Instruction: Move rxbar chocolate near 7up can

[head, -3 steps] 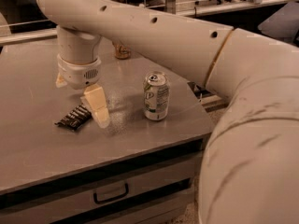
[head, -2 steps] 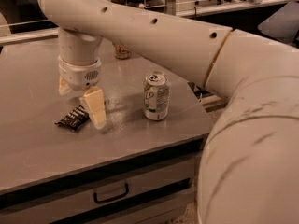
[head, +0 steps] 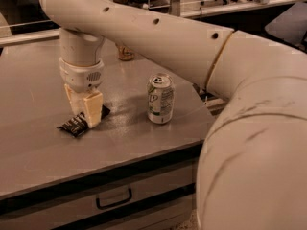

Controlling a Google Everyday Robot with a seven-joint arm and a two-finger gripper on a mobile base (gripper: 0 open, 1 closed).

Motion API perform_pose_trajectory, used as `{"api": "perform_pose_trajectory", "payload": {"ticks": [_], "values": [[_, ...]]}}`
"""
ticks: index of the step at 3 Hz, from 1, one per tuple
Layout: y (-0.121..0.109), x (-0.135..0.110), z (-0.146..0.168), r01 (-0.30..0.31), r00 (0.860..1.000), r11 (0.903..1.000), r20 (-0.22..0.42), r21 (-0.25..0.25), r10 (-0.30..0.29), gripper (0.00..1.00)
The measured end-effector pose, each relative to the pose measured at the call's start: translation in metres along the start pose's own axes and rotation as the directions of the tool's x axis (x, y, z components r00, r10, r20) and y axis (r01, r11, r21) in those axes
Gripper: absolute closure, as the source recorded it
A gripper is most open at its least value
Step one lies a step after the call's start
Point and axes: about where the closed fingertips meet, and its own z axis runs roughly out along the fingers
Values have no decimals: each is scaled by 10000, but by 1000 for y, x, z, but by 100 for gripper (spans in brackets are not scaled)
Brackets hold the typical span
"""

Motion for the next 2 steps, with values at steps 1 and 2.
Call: {"api": "perform_pose_trajectory", "payload": {"ticks": [1, 2], "values": [[0, 0, 0, 10, 10000, 10000, 2, -16, -10, 86], [0, 0, -2, 9, 10000, 10000, 0, -16, -9, 100]]}}
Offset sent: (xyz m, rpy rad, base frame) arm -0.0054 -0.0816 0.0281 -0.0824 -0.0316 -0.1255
